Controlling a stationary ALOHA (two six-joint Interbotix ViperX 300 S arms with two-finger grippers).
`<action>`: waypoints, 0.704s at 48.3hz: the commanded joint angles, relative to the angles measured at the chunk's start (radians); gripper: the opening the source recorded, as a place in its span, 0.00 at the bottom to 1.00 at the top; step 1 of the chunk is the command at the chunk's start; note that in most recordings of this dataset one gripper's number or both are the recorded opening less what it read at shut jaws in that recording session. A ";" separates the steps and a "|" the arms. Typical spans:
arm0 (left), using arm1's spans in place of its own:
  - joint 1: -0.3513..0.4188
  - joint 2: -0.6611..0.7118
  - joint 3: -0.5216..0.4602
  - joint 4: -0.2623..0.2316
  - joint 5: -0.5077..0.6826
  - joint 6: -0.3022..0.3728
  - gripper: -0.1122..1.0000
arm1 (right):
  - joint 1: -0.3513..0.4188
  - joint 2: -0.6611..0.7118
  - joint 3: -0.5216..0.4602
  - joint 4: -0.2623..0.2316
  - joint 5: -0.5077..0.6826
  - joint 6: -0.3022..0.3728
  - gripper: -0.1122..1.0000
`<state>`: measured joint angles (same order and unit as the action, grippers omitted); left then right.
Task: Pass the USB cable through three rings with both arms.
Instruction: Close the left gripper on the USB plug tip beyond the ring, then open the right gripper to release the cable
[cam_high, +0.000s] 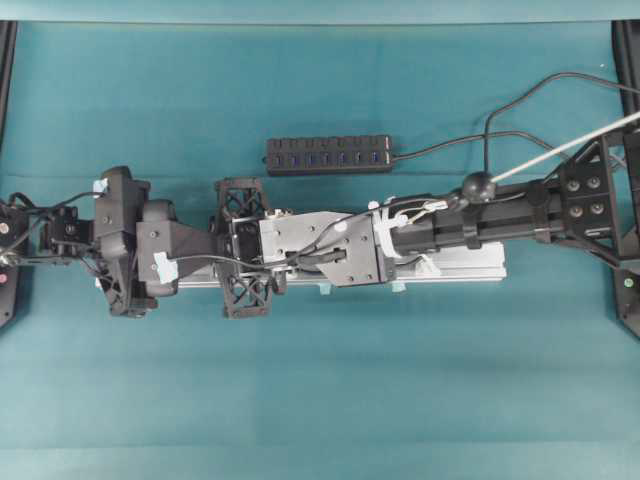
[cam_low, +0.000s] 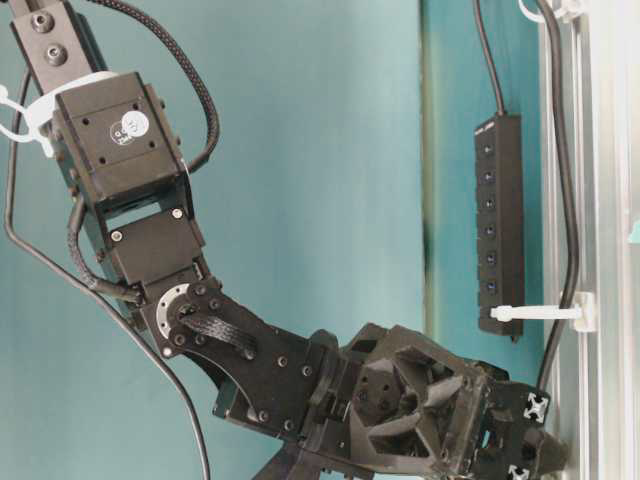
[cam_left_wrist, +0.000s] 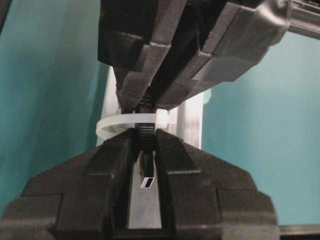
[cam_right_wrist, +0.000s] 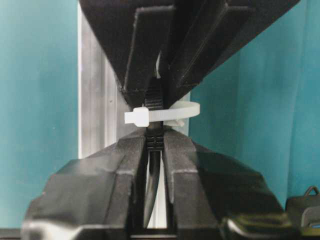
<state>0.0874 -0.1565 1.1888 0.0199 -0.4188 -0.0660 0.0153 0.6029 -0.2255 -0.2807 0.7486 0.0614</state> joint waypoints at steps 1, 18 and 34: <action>-0.005 -0.017 -0.012 0.000 -0.005 -0.006 0.25 | 0.009 -0.017 -0.012 -0.003 -0.006 -0.003 0.03; -0.006 -0.087 0.026 0.000 -0.003 -0.021 0.23 | 0.018 -0.035 -0.011 -0.003 -0.003 -0.008 0.23; -0.011 -0.158 0.034 0.002 0.112 -0.020 0.23 | 0.017 -0.067 -0.012 -0.018 0.026 -0.006 0.79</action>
<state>0.0828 -0.2899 1.2272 0.0199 -0.3252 -0.0859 0.0307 0.5768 -0.2255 -0.2884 0.7670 0.0598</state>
